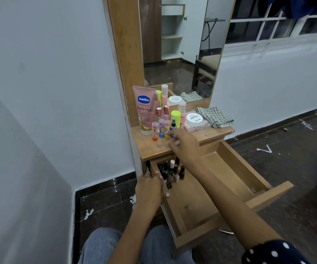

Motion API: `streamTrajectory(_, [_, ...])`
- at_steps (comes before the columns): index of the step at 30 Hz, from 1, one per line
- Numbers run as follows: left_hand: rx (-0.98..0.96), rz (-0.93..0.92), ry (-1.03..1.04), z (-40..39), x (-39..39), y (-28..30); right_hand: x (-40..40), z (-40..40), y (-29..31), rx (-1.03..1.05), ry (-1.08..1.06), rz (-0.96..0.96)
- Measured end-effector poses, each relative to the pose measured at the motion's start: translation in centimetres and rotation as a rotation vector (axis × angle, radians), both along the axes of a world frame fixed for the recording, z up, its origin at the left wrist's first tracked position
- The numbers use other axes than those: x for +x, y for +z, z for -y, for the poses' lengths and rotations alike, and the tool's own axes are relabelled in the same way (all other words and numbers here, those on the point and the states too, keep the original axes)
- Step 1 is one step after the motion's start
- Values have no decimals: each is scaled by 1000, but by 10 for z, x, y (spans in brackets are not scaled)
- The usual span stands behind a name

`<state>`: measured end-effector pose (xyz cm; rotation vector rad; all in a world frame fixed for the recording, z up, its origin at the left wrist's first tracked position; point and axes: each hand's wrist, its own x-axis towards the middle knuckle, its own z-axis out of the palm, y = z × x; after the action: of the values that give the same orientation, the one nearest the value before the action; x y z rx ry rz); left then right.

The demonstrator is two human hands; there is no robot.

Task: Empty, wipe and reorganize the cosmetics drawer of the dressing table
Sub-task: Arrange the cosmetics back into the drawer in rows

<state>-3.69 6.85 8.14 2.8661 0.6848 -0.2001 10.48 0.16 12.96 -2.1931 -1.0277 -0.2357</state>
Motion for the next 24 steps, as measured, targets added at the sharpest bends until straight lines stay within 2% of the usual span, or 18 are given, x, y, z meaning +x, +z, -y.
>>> streamTrajectory(4, [2,-2,3,1,-1,1,-2,-33,2,-64,46,200])
streamTrajectory(8, [24,-32,-22,1,0,3,-2,-52,-3,-146,58,211])
streamTrajectory(15, [27,-36,-24,1,1,1,-4,-46,8,-87,3,224])
streamTrajectory(17, [29,-45,-30,0,1,1,-8,-31,11,-6,10,153])
streamTrajectory(20, [34,-38,-42,-1,1,-1,-15,1,20,64,56,-68])
streamTrajectory(24, [24,-29,-50,-1,0,-1,-16,43,29,-77,101,-289])
